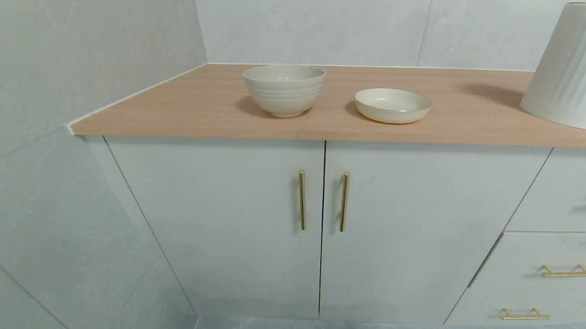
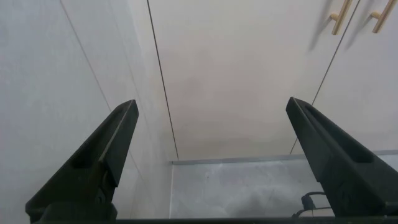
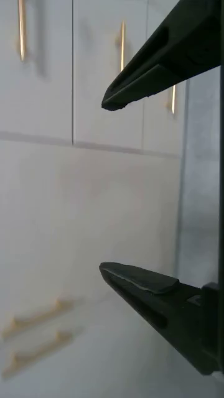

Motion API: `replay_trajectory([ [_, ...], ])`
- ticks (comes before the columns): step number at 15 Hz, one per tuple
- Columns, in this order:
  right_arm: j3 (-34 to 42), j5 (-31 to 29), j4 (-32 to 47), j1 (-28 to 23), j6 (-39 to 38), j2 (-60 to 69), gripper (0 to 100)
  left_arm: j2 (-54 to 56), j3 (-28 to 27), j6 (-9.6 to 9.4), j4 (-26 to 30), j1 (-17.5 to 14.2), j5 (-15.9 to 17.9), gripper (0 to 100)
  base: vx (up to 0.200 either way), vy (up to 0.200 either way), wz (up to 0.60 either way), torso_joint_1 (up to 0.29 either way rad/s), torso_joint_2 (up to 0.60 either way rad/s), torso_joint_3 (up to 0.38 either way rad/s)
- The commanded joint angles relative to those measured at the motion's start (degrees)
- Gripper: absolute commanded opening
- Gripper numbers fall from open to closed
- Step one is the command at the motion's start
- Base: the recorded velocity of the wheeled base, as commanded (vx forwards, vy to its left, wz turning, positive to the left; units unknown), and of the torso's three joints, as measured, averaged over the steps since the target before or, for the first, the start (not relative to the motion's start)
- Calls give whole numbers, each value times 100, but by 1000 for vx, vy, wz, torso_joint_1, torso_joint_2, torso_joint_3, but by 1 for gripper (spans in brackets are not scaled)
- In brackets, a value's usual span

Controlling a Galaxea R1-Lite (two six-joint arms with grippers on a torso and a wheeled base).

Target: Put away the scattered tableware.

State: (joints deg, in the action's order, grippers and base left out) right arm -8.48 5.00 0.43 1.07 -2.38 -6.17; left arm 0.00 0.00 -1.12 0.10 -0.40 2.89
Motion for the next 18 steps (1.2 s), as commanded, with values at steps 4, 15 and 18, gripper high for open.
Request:
replay_trajectory([
  [4,-2008,1100,-368,1123,-87,-4709,100,0,0,-2,-1,-4,1,100,0,0,0,0,0,0],
  [15,-4733,1047,-3066,2995,-782,-9912,100,0,0,-2,-1,-4,1,100,0,0,0,0,0,0],
  [18,-4944,1012,-3251,3259,-1019,-10255,100,0,0,-2,-1,5,1,100,0,0,0,0,0,0],
])
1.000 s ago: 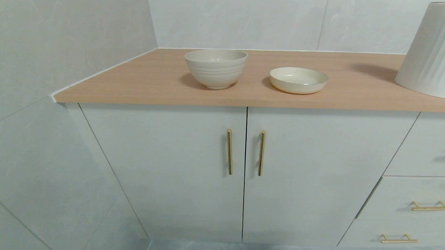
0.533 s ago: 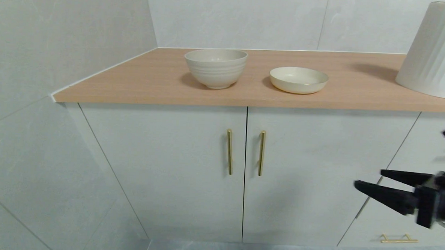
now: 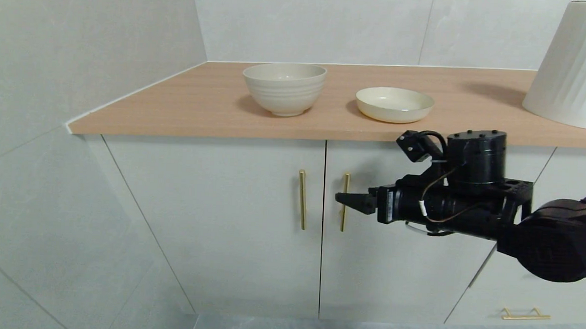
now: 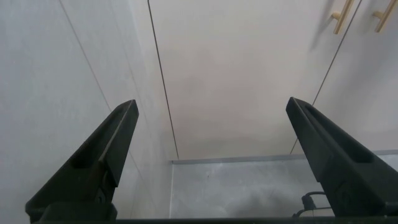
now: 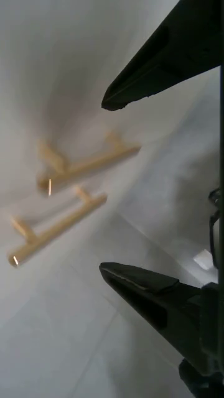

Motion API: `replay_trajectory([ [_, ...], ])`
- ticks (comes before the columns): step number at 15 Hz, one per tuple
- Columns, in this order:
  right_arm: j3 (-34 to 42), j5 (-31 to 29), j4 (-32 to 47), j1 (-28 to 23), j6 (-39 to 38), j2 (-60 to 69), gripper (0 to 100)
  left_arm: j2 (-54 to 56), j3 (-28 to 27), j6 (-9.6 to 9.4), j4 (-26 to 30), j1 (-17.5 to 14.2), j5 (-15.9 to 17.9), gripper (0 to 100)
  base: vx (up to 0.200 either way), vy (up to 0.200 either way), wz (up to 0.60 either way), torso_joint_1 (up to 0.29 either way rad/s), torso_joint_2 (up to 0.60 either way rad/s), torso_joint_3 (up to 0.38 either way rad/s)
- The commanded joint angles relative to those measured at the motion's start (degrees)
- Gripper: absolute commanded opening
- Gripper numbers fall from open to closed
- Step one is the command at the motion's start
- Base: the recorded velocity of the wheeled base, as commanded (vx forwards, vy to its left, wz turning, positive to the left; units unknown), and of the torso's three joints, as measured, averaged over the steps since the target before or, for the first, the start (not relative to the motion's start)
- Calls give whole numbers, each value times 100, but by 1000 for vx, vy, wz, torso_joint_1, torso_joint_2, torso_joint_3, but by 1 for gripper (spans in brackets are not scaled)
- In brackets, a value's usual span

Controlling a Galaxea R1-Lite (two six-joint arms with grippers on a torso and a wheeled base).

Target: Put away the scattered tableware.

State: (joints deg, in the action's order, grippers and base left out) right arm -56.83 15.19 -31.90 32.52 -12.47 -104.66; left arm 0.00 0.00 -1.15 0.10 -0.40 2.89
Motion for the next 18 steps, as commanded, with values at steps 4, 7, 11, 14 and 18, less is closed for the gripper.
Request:
replay_trajectory([
  [4,-100,-236,-404,123,-142,-582,100,0,0,0,-1,5,1,100,0,0,0,0,0,0],
  [7,-109,-236,-519,123,-194,-696,100,0,0,0,-1,-4,1,100,0,0,0,0,0,0],
  [11,-91,-245,-1231,263,-458,-1048,100,0,0,0,-1,-4,1,100,0,0,0,0,0,0],
  [14,-100,-236,-1336,342,-625,-1101,100,0,0,0,-1,5,1,100,0,0,0,0,0,0],
  [18,-21,-209,-1336,421,-906,-969,100,0,0,0,-1,-4,1,100,0,0,0,0,0,0],
])
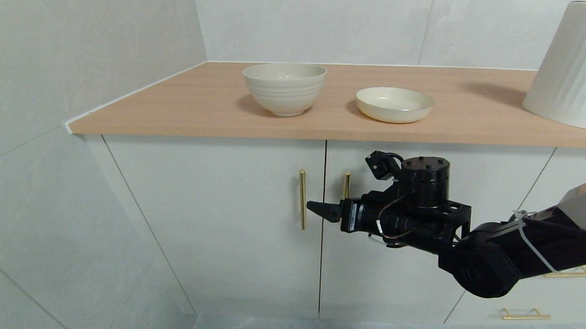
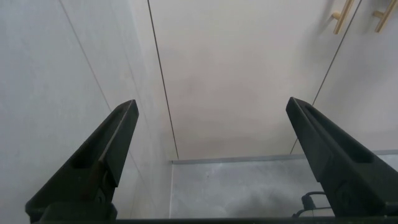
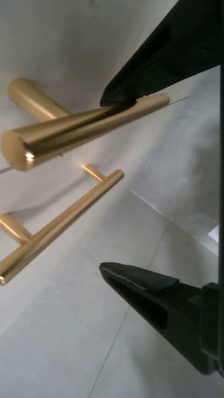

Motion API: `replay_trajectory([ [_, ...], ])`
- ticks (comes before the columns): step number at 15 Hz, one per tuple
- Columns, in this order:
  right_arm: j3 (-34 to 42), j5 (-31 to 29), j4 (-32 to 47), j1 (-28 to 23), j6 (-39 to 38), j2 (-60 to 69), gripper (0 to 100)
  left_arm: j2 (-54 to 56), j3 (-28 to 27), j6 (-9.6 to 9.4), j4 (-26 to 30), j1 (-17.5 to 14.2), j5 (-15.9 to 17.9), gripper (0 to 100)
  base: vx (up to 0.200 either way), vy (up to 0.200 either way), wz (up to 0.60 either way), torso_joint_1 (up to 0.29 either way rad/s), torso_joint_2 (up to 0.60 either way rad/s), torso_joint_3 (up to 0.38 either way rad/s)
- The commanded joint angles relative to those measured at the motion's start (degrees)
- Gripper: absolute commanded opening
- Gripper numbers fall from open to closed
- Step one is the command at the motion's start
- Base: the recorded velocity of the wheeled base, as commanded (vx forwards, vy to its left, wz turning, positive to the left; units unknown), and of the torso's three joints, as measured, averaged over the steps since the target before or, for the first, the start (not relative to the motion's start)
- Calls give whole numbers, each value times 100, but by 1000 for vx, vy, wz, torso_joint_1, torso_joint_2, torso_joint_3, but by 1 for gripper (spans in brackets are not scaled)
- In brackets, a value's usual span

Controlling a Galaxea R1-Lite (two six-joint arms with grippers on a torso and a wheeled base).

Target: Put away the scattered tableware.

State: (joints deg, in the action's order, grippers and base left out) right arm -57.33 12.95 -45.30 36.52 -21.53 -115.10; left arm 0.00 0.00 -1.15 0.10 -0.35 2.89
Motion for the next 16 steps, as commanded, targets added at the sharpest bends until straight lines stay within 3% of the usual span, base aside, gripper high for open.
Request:
replay_trajectory([
  [1,56,24,4,22,-9,102,100,0,0,0,-1,0,1,100,0,0,0,0,0,0],
  [3,249,85,4,109,-9,287,100,0,0,0,-1,-9,1,100,0,0,0,0,0,0],
  [7,697,753,4,232,17,612,100,0,0,0,-1,0,1,100,0,0,0,0,0,0],
  [16,1901,1219,4,628,-9,1737,100,0,0,0,-1,0,1,100,0,0,0,0,0,0],
])
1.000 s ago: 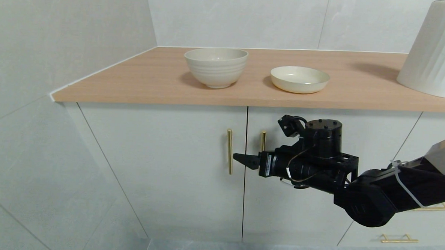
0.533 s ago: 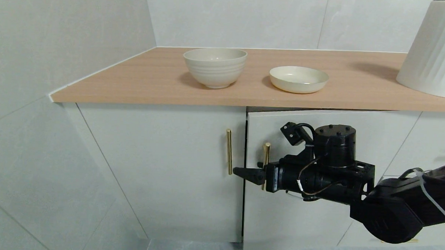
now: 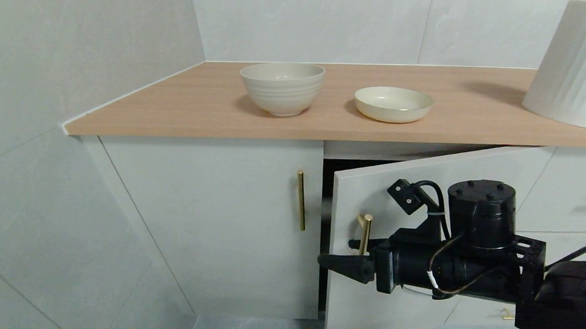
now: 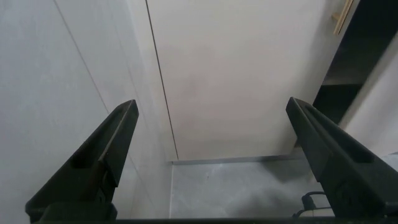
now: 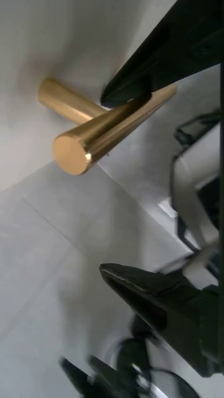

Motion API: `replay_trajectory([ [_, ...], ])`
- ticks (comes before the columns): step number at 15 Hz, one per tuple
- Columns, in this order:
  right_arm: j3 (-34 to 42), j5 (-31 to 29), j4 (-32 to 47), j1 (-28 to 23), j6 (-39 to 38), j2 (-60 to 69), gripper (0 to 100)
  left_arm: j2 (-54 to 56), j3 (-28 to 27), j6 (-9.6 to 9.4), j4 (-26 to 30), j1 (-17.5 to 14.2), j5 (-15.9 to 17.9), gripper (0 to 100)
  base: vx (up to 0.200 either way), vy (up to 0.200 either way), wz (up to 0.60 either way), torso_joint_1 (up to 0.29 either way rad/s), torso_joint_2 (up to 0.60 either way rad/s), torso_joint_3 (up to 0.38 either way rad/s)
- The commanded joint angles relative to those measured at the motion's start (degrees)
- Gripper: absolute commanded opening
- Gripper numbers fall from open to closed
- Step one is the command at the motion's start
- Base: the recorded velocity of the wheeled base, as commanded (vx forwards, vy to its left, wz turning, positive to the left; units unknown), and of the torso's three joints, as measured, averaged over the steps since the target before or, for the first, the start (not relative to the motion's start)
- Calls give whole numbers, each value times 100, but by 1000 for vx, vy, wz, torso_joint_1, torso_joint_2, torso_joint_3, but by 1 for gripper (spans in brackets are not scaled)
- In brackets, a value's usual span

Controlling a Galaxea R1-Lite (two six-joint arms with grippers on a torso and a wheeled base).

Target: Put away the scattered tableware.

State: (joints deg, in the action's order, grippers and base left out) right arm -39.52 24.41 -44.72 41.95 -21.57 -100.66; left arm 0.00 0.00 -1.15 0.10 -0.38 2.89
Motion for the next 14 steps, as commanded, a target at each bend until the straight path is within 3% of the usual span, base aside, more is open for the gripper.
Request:
replay_trajectory([
  [1,331,214,-46,217,-6,538,100,0,0,0,-1,-6,1,100,0,0,0,0,0,0],
  [6,1201,381,-46,323,-14,1259,100,0,0,-17,-1,-6,1,100,0,0,0,0,0,0],
  [11,1289,407,-46,507,-14,1365,100,0,0,-369,-27,3,19,100,0,0,0,0,0,0],
  [14,1333,407,-46,586,-6,1479,100,-431,-967,-395,184,3,485,100,0,0,0,0,0,0],
])
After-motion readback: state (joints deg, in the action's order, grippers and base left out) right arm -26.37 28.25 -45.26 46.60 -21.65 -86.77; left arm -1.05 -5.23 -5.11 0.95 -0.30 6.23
